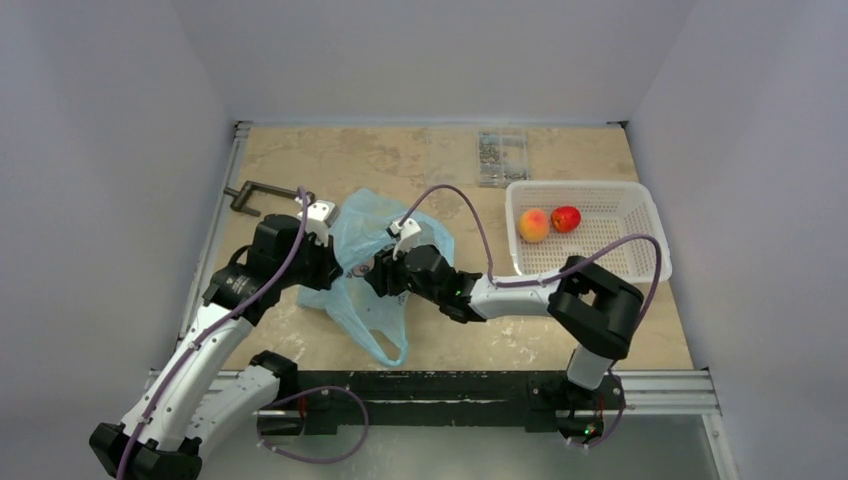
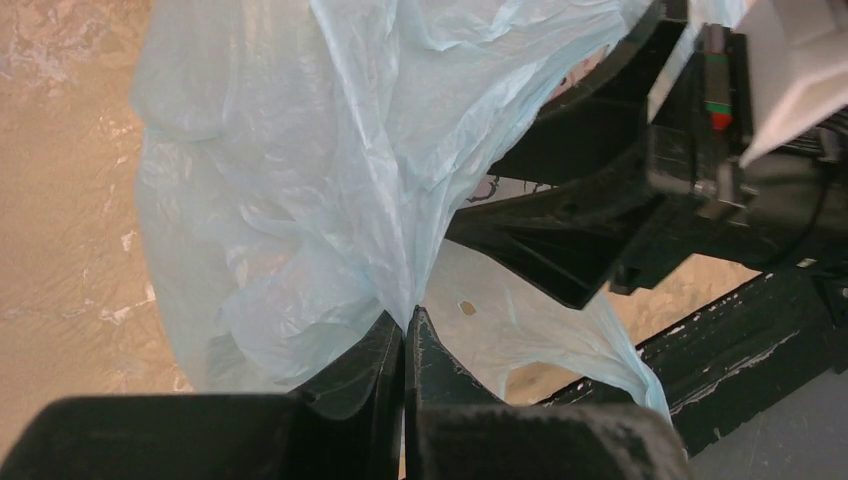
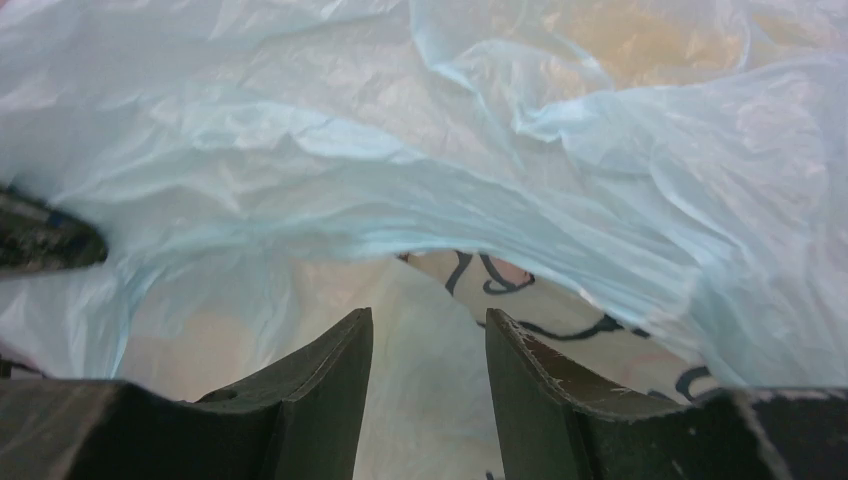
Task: Take the fake fruits out of the plastic bag
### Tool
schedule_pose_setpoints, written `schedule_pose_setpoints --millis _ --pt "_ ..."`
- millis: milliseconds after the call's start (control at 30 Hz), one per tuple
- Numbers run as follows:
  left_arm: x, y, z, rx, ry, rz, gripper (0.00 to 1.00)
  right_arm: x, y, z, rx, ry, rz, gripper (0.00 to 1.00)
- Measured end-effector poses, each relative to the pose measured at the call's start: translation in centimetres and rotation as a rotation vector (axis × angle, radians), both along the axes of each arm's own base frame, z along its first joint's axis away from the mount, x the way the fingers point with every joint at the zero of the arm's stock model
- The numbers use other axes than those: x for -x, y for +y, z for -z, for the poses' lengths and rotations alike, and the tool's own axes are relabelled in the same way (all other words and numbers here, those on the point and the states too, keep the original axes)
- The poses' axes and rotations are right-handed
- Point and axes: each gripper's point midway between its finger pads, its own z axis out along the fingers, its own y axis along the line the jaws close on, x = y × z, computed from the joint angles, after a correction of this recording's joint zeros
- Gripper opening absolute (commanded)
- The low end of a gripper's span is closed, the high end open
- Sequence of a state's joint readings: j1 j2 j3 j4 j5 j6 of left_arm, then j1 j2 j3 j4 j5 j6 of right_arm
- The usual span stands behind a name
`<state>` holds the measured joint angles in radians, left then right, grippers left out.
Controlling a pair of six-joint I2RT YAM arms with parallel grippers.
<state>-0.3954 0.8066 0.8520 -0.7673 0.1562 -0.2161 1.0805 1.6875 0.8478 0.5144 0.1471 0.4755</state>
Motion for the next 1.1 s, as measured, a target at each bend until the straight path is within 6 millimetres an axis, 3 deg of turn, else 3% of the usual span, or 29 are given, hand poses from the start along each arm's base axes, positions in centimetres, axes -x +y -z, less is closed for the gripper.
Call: schedule_pose_setpoints --millis 100,300,533,667,867,1100 --pt "0.0 -0.1 -0.1 0.007 -0.004 0.006 0.00 -1.3 1.4 0.5 -0.030 0.025 0.049 0.46" --pt "-0.1 -0.7 -1.2 0.031 -0.012 0.021 0.00 -1.9 2.6 1.3 -0.052 0.037 0.057 0.46" --pt "-3.9 -3.6 -7.2 0.107 -0.045 0.062 0.00 -2.3 2.9 1.9 -0.073 0.055 0.044 0.46" --pt "-5.4 -5.1 -9.0 0.141 -0.047 0.096 0.00 -2.5 3.1 1.3 -0.099 0.047 0.030 0.54" --pt "-3.4 -4.3 -7.8 0.133 -0.048 0.103 0.00 -2.1 3.5 0.9 -0.095 0.011 -0.026 0.69" --pt "0.5 -2.2 -2.0 0.072 0.027 0.099 0.00 -2.6 2.8 1.8 0.006 -0.078 -0.047 0.80"
